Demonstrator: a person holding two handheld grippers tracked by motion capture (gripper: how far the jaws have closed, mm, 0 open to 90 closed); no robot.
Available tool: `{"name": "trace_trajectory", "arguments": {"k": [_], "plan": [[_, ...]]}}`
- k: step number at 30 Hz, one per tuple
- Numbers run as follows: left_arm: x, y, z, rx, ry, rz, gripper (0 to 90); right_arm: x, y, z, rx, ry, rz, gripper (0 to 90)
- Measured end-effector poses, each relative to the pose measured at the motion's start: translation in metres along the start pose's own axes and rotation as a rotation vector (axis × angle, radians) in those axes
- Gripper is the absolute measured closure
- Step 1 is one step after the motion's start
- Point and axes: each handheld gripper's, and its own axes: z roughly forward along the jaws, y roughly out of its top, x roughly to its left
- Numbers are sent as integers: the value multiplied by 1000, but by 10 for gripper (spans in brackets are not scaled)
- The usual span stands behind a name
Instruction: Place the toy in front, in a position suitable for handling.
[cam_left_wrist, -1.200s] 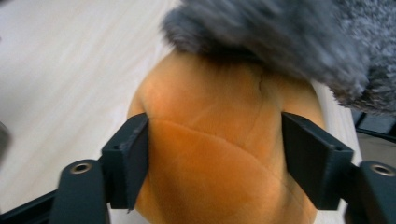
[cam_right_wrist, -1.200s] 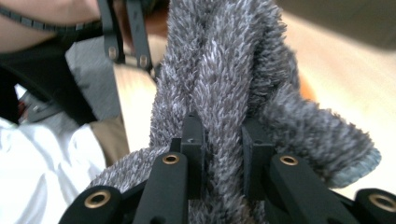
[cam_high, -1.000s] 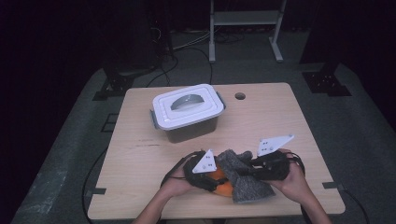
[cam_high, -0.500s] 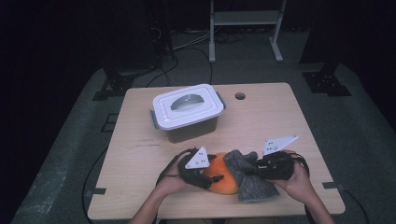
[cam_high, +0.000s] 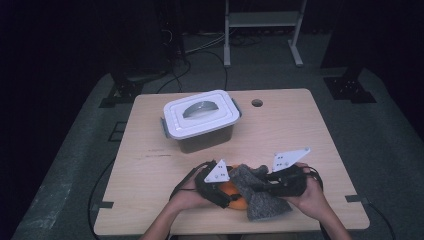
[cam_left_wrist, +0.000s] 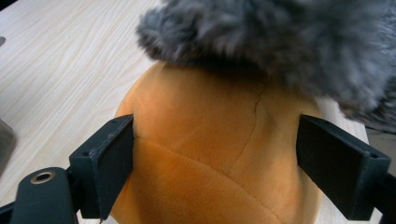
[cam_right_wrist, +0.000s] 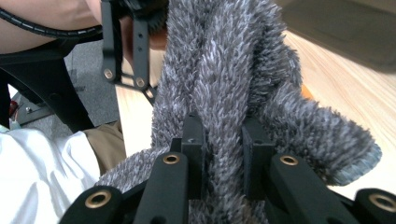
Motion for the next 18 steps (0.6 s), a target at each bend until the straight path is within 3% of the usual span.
{"name": "trace_trajectory", "arguments": {"k": [3,8,11,15,18], "plan": [[3,-1,-2,9,5,-3,151,0,1,7,28,-8,-8,745],[10,-4,-10,-32,-4,-52,209,-14,-12,3,13,-4,50,745],[10,-5,-9,-24,-4,-50,229,-21,-20,-2,11,2,91,745],[9,-5,-8,-20,-2,-44,224,-16,-13,-8,-20,-9,75,744],[9,-4,-8,-23,-12,-41,178,-12,-10,-3,-2,-9,49,743]]}}
